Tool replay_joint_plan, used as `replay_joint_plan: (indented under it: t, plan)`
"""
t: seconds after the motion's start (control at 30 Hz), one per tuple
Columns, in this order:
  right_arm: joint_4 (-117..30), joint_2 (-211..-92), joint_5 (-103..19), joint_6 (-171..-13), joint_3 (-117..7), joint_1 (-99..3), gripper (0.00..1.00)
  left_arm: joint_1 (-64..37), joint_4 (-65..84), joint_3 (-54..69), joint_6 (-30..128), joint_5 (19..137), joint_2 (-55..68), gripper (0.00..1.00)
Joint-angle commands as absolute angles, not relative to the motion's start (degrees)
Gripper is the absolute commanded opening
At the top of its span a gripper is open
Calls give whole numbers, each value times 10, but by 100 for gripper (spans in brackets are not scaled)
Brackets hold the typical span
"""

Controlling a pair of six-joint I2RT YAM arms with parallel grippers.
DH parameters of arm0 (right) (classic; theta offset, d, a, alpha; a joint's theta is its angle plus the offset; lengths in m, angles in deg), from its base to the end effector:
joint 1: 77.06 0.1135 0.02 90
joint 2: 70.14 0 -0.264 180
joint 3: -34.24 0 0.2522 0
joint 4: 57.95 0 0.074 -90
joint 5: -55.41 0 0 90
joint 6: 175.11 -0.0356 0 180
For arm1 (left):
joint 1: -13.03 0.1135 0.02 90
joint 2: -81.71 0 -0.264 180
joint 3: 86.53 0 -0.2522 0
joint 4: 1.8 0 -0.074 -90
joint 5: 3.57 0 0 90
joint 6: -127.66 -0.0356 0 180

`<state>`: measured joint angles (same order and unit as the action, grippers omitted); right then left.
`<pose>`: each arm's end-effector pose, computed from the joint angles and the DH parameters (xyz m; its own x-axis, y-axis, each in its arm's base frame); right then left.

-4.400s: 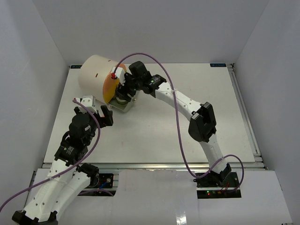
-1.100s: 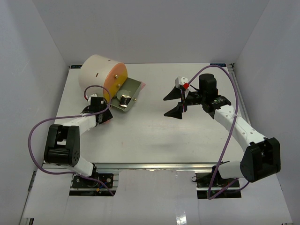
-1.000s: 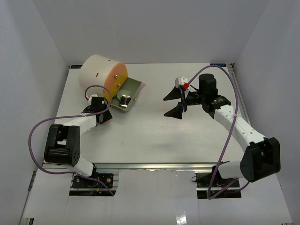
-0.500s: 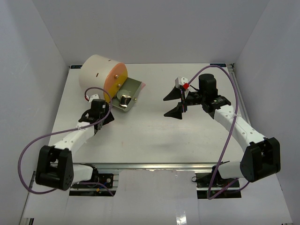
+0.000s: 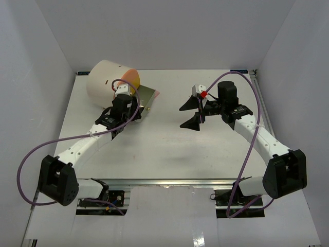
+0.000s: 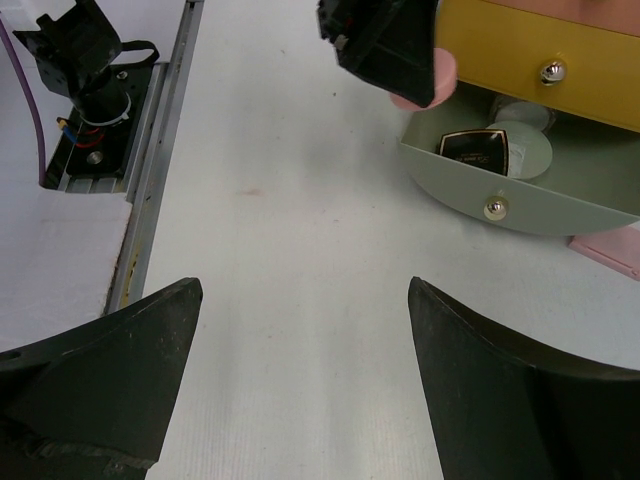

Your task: Organize the makeup

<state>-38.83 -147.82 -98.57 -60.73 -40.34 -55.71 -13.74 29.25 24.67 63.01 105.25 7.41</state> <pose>0.2663 0.1385 0.3239 0.0650 -0.1690 -0.9835 -0.9966 0.0395 -0.0726 0.2606 -0.1186 0.2793 -0.5640 -0.1694 -0.8082 -0.0515 0.9840 -0.1703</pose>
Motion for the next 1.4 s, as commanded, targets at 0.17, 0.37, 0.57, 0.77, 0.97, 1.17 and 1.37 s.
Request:
replay_joint_plan:
  t: [0.17, 0.37, 0.57, 0.77, 0.97, 1.17, 1.37]
  plan:
    - [-410, -1482, -992, -609, -397, -572, 90, -141, 270, 30, 491, 1077, -119, 22]
    - [-409, -1484, -994, -610, -397, -576, 90, -141, 279, -47, 434, 1101, -221, 26]
    - [-407, -1489, -994, -609, -398, -582, 90, -141, 282, -64, 421, 1118, -251, 50]
    - [-404, -1498, -992, -609, -399, -582, 90, -141, 285, -62, 423, 1106, -246, 88]
    - [-397, -1512, -962, -620, -408, -581, 90, -141, 302, -77, 434, 1074, -238, 98]
    - [-355, -1578, -797, -667, -464, -565, 90, -141, 316, -78, 456, 992, -174, 98]
    - [-275, -1732, -553, -706, -632, -496, 90, -140, 313, 24, 461, 915, -8, 98]
